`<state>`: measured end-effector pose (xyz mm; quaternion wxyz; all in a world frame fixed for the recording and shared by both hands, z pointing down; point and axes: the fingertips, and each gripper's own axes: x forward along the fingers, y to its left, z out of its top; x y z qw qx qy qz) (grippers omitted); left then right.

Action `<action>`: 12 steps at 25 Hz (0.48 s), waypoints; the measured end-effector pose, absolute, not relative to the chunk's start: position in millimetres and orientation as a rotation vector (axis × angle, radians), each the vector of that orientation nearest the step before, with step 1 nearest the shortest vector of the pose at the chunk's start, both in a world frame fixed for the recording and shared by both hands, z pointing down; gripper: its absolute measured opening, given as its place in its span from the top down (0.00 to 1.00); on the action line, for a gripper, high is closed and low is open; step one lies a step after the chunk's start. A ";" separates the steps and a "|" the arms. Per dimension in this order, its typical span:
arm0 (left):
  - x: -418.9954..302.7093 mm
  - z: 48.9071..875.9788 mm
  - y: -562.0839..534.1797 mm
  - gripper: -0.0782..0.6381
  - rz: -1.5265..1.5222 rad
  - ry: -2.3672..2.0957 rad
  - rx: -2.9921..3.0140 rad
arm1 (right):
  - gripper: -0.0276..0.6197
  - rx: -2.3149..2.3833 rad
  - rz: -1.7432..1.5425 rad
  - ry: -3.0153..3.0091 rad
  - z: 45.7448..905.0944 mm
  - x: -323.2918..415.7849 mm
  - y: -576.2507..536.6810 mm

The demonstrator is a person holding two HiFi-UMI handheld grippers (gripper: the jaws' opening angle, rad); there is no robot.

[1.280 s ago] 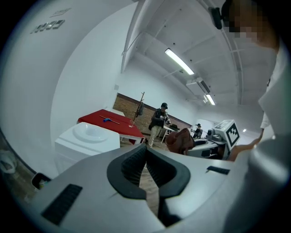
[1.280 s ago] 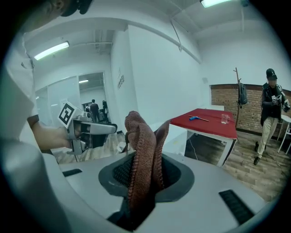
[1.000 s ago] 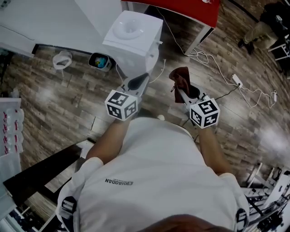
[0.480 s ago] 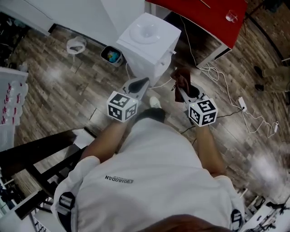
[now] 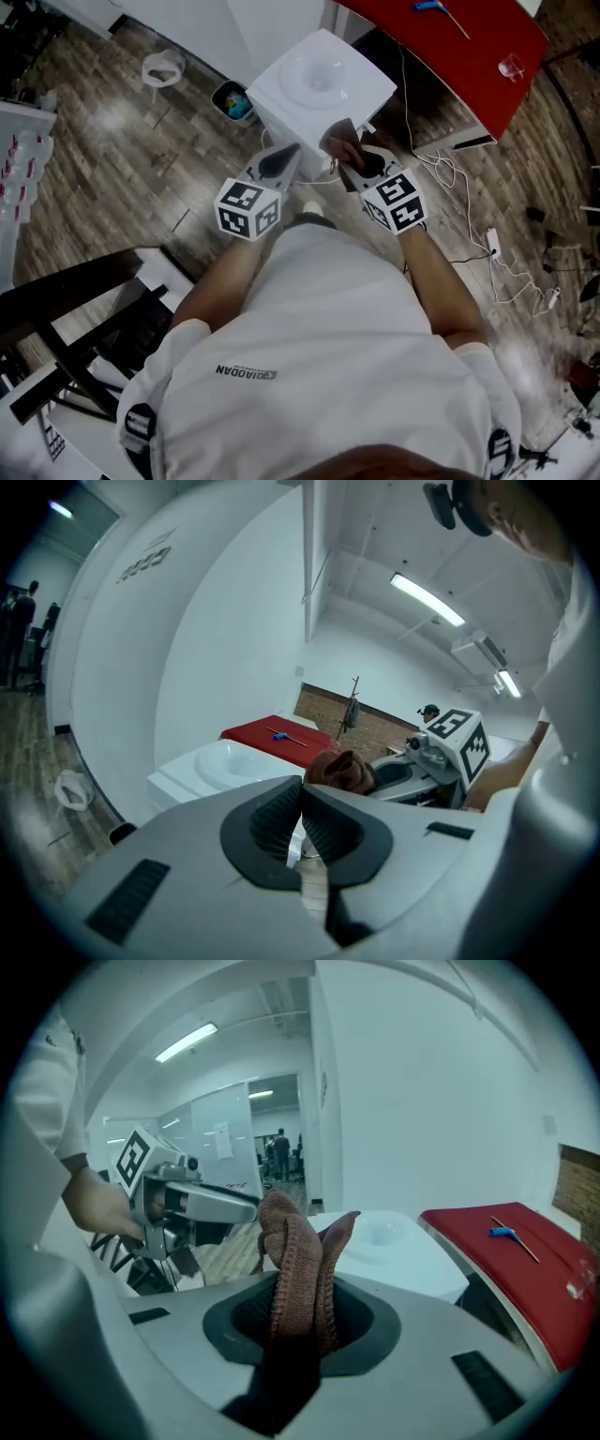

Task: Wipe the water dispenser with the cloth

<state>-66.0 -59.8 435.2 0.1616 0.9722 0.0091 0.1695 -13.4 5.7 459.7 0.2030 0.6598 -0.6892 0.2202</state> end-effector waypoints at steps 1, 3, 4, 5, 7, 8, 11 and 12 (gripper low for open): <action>-64.7 434.7 -65.3 0.90 0.476 -0.001 2.772 | 0.82 1.786 0.612 -1.944 465.2 -15.7 -3.9; -66.7 433.5 -75.8 0.90 0.462 -0.062 2.763 | 0.82 1.689 0.606 -1.985 475.6 -22.5 -21.1; -69.5 433.0 -80.1 0.90 0.459 -0.092 2.758 | 0.82 1.648 0.608 -2.003 480.5 -26.1 -28.3; -73.1 432.6 -83.2 0.90 0.458 -0.120 2.752 | 0.82 1.613 0.613 -2.016 485.5 -29.5 -34.3; -81.5 432.3 -85.4 0.90 0.464 -0.167 2.742 | 0.82 1.547 0.628 -2.027 496.7 -34.0 -41.3; -85.6 432.4 -85.2 0.90 0.466 -0.191 2.737 | 0.82 1.518 0.632 -2.030 501.4 -34.9 -43.1; -95.1 435.8 -88.0 0.90 0.463 -0.278 2.714 | 0.82 1.467 0.625 -2.053 505.2 -33.2 -50.0; -97.1 437.0 -90.8 0.90 0.459 -0.313 2.701 | 0.82 1.460 0.623 -2.061 504.2 -30.9 -53.5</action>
